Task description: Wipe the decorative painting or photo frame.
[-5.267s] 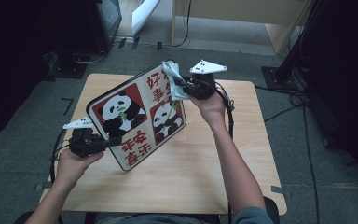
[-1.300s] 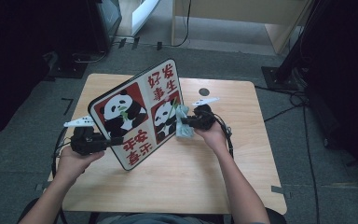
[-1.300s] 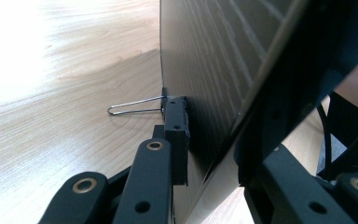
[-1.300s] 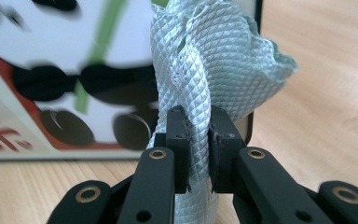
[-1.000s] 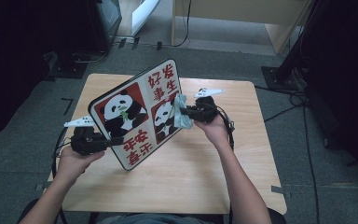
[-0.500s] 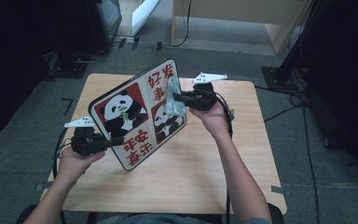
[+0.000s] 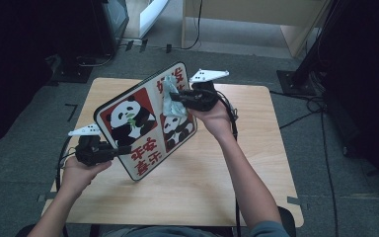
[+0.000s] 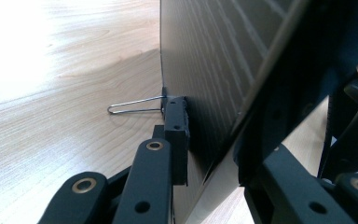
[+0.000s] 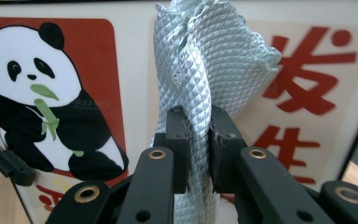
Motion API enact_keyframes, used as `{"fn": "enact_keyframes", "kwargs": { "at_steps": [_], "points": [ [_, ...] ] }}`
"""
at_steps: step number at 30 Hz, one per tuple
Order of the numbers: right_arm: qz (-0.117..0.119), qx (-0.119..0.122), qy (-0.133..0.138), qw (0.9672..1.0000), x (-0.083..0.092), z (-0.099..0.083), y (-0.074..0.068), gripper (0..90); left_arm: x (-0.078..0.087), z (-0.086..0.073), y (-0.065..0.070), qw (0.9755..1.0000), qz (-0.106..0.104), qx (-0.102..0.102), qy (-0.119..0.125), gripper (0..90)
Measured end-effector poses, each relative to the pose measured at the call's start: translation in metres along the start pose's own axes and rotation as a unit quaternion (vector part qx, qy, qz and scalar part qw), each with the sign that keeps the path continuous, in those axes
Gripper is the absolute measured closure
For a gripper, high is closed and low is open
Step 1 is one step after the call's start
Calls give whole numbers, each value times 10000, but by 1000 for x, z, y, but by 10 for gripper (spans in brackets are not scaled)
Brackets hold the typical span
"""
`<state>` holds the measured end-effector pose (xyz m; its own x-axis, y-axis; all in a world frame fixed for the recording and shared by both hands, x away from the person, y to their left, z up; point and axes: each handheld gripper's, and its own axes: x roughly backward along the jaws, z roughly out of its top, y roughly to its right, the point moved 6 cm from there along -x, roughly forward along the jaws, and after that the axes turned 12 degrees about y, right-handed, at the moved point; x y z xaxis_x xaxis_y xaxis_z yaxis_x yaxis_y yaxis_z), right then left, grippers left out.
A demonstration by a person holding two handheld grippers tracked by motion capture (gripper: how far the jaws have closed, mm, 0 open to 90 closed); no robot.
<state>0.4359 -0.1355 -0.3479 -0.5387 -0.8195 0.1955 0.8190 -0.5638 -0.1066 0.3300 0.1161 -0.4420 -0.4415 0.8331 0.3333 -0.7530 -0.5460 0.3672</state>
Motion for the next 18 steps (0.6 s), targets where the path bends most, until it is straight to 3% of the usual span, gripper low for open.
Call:
{"fn": "enact_keyframes", "kwargs": {
  "at_steps": [18],
  "points": [
    [76, -92, 171, 9998, -15, -2, 0, 801, 0, 0, 1, 10000, 0, 5, 7, 769]
  ]
}}
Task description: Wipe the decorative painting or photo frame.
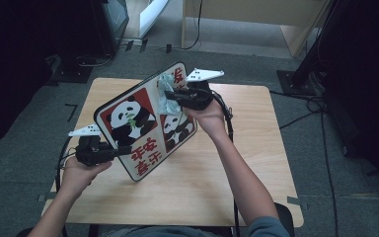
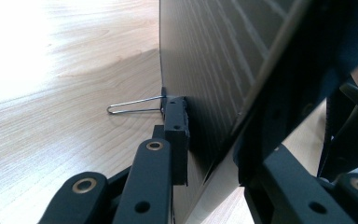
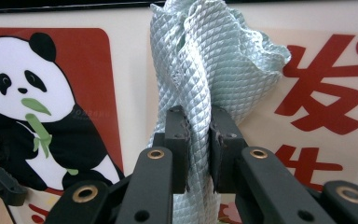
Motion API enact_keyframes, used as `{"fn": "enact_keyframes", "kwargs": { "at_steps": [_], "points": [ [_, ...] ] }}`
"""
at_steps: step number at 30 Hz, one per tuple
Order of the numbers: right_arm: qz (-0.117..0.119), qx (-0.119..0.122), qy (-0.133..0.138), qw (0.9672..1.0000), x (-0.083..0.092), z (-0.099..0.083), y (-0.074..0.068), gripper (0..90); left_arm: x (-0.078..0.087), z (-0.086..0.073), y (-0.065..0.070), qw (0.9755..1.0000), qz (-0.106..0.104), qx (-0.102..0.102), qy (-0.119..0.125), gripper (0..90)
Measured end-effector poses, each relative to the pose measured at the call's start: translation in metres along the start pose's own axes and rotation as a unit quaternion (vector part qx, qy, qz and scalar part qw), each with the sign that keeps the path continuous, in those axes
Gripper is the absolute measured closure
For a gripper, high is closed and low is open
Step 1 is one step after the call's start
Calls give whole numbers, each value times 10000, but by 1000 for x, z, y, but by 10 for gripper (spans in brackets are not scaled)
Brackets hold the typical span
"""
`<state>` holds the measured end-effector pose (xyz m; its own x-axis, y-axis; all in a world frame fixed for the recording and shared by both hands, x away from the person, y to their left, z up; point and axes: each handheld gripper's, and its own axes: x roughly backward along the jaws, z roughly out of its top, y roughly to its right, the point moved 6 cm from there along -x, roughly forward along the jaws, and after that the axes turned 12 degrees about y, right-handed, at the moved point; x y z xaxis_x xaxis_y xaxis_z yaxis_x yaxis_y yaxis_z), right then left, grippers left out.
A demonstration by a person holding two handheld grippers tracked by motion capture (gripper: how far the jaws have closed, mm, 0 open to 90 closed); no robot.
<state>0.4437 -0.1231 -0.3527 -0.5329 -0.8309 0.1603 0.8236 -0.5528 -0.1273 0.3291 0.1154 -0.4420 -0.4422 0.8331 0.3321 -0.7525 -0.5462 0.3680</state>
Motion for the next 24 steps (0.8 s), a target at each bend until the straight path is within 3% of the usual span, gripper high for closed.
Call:
{"fn": "enact_keyframes", "kwargs": {
  "at_steps": [15, 24],
  "points": [
    [-182, -6, 70, 9998, 1, -1, 4, 795, 0, 0, 0, 10000, -23, -20, -1, 767],
    [-142, 386, 295, 9987, 4, 23, -5, 800, 0, 0, 0, 10000, -23, 2, 8, 767]
  ]
}}
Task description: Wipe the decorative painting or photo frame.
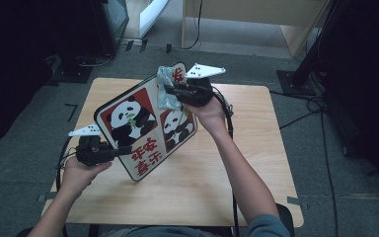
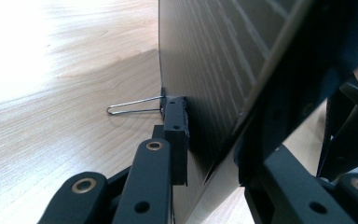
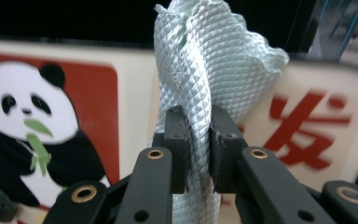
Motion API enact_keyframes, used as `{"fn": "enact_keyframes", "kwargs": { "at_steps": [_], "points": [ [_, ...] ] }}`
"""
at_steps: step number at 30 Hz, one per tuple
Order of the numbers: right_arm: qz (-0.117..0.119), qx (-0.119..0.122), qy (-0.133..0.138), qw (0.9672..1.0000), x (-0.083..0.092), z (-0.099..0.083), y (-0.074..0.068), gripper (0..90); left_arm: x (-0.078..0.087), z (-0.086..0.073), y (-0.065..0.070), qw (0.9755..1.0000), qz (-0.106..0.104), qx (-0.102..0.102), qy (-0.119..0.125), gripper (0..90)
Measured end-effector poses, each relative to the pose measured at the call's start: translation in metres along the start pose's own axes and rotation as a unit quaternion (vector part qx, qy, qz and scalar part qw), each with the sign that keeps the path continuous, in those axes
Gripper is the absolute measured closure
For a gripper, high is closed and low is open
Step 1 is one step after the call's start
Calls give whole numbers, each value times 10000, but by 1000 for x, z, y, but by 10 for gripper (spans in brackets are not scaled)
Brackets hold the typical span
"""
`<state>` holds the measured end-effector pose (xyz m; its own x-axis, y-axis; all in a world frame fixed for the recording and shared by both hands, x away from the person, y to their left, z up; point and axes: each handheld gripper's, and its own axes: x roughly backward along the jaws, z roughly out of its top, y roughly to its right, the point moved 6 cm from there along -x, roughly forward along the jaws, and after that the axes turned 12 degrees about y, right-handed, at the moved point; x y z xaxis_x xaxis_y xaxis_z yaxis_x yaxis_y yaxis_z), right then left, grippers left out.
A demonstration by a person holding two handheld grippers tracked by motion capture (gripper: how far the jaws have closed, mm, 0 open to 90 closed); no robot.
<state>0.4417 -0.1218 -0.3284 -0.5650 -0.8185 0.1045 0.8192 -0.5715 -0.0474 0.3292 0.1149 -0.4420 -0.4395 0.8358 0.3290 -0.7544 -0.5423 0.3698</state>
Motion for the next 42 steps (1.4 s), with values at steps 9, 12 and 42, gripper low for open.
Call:
{"fn": "enact_keyframes", "kwargs": {
  "at_steps": [9, 12, 42],
  "points": [
    [104, 142, 126, 9998, -7, 14, 2, 804, 0, 0, 0, 10000, -2, -20, -4, 767],
    [131, 59, 125, 9998, -10, 11, 4, 804, 0, -1, 1, 10000, 2, 13, 16, 767],
    [15, -212, -358, 9991, -1, -30, 18, 800, 0, -1, 1, 10000, -35, -49, 18, 762]
  ]
}}
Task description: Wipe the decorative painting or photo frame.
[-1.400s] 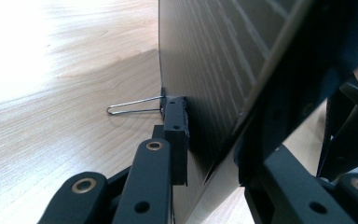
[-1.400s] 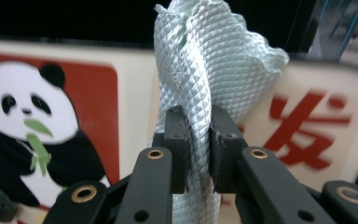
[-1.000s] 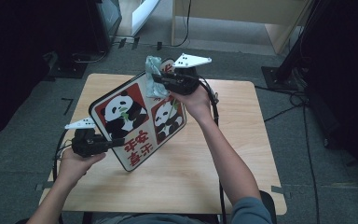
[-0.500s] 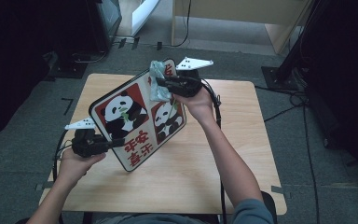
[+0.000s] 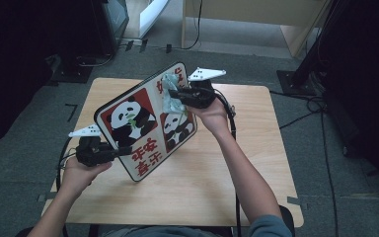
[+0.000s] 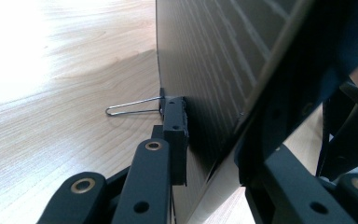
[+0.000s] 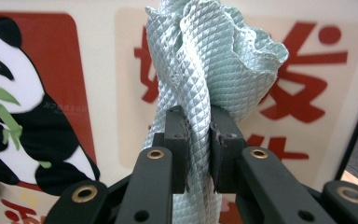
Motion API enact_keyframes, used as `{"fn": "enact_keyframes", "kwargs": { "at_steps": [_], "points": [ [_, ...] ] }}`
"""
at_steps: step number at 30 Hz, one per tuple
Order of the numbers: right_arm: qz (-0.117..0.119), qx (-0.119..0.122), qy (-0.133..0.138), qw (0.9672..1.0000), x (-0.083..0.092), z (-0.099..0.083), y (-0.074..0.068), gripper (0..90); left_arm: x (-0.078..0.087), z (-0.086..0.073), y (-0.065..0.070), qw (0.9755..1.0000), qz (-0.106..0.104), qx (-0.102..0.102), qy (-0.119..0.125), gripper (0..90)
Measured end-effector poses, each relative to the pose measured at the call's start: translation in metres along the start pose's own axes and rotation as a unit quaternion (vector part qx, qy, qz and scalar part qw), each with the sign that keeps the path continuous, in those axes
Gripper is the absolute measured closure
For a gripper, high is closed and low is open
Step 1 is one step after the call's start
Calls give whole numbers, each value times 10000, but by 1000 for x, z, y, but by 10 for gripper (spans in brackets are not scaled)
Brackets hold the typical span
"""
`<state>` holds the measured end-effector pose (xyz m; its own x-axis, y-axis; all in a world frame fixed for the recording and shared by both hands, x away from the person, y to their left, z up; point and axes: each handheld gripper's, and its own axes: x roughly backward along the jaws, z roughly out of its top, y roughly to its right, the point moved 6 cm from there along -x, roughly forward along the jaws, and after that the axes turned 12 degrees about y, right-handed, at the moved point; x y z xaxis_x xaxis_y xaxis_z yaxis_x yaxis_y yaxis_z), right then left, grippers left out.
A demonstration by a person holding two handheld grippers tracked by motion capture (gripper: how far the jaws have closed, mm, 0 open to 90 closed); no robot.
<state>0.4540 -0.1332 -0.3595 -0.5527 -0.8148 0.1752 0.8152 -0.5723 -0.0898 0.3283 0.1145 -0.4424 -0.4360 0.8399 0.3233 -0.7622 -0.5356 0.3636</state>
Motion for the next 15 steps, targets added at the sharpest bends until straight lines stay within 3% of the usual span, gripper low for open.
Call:
{"fn": "enact_keyframes", "kwargs": {
  "at_steps": [15],
  "points": [
    [-71, -8, -276, 9996, 4, -27, 3, 797, 0, 0, 0, 10000, -13, -19, 4, 760]
  ]
}}
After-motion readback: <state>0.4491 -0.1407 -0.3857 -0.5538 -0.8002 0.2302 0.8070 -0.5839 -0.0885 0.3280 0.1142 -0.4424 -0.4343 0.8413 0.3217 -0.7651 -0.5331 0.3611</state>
